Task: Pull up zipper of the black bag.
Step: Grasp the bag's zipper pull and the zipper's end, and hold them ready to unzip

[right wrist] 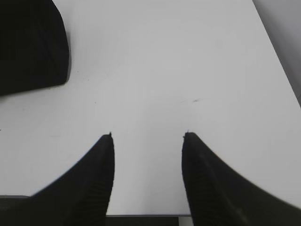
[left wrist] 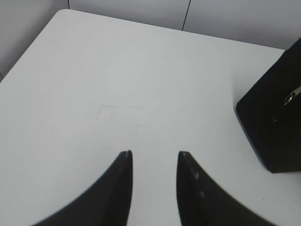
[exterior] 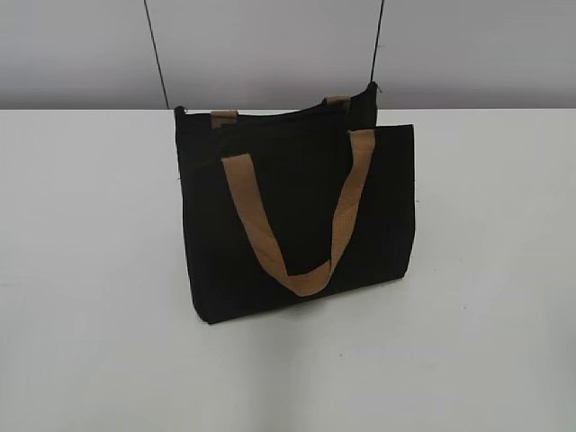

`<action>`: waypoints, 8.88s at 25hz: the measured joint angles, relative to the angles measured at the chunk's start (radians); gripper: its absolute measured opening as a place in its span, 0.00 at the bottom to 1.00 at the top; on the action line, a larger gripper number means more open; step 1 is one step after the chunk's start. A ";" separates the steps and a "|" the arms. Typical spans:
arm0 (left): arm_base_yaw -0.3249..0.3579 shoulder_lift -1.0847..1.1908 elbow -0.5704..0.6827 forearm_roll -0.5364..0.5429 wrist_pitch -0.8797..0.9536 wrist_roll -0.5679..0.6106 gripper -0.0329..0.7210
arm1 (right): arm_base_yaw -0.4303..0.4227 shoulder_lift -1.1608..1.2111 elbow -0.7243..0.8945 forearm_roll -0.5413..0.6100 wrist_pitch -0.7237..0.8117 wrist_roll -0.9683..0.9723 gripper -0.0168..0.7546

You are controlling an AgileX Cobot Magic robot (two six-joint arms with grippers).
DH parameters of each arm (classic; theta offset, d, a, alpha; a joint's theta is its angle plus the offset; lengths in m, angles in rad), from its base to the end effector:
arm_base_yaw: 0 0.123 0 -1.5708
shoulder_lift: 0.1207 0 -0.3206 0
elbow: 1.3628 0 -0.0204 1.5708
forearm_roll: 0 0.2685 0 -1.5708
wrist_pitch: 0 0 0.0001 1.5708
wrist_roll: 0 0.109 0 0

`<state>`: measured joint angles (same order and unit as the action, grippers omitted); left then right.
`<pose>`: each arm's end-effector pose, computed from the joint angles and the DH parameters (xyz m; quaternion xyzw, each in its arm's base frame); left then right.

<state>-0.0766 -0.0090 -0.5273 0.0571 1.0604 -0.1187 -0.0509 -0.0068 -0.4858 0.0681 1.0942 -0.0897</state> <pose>-0.0135 0.0065 0.2860 -0.0194 0.8430 -0.0240 0.5371 -0.0100 0.0071 0.2701 -0.0185 0.8630 -0.0015 0.5049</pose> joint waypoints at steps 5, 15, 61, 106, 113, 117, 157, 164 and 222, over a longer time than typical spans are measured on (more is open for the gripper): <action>0.000 0.000 0.000 0.000 0.000 0.000 0.37 | 0.000 0.000 0.000 0.000 0.000 0.000 0.50; 0.000 0.000 0.000 0.000 0.000 0.000 0.37 | 0.000 0.000 0.000 0.000 0.000 0.000 0.50; -0.284 1.540 0.221 0.208 -1.910 -0.005 0.37 | 0.000 0.000 0.000 0.000 0.000 0.000 0.50; -0.285 1.469 0.067 0.363 -1.692 0.007 0.04 | 0.000 0.000 0.000 0.000 0.000 0.000 0.50; -0.285 1.347 0.068 0.361 -1.659 0.018 0.04 | 0.000 0.000 0.000 0.000 0.000 0.000 0.50; -0.285 1.340 0.068 0.362 -1.667 0.018 0.04 | 0.000 0.000 0.000 0.000 0.000 0.000 0.50; -0.285 1.305 0.068 0.366 -1.749 0.019 0.04 | 0.494 1.372 -0.463 0.841 -0.342 -1.077 0.50; -0.285 1.305 0.068 0.367 -1.749 0.019 0.04 | 0.574 1.597 -0.700 0.846 -0.349 -1.127 0.50; -0.285 1.305 0.068 0.360 -1.642 -0.028 0.04 | 0.569 1.837 -0.850 1.033 -0.395 -1.194 0.02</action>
<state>-0.3616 1.2956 -0.4591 0.4172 -0.5812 -0.1464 0.5176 1.8299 -1.3355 1.1015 0.6992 -1.2833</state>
